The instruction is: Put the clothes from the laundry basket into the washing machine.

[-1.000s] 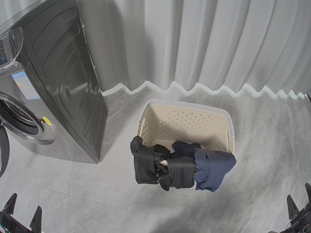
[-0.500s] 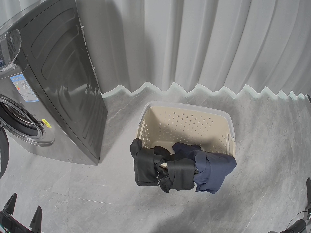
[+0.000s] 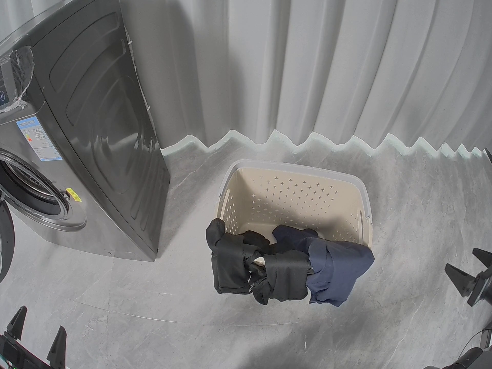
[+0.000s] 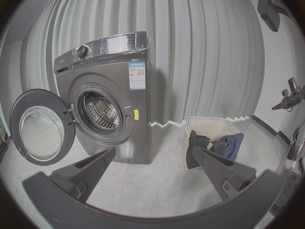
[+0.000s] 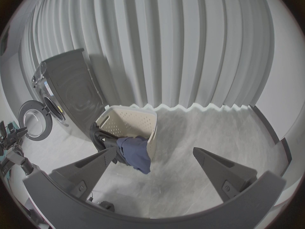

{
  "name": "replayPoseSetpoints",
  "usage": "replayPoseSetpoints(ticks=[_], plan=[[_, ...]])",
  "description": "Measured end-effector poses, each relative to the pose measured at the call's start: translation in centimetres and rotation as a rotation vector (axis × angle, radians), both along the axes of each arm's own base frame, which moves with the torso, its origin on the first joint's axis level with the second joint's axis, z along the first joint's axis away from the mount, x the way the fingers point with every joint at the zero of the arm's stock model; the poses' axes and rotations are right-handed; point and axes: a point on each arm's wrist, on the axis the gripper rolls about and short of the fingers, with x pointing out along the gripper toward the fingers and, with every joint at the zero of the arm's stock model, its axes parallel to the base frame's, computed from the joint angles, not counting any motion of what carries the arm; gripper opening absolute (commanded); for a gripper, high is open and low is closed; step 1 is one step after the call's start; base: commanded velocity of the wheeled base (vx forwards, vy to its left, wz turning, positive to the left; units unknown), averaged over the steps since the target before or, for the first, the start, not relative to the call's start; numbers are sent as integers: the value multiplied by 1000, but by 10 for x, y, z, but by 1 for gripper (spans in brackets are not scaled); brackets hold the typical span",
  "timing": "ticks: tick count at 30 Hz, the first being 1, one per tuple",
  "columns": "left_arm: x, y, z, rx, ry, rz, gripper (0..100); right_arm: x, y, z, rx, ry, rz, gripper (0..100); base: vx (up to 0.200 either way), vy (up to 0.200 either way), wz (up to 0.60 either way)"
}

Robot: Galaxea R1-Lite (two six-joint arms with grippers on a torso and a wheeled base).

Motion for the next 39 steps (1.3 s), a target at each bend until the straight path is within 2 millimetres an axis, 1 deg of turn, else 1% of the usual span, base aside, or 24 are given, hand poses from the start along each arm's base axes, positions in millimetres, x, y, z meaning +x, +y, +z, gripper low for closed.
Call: replayPoseSetpoints(ticks=[3,6,14,20,29,39], plan=[[0,0,0,0,0,0,100,19,1,-3,-1,68,9,100,0,0,0],[0,0,0,0,0,0,100,34,3,-7,-2,130,17,100,0,0,0],[0,0,0,0,0,1,100,64,9,-18,15,235,50,100,0,0,0],[0,0,0,0,0,0,100,88,18,-32,40,302,77,100,0,0,0],[0,0,0,0,0,0,100,112,35,-56,50,412,128,100,0,0,0],[0,0,0,0,0,-1,100,130,55,-70,79,472,174,100,0,0,0]])
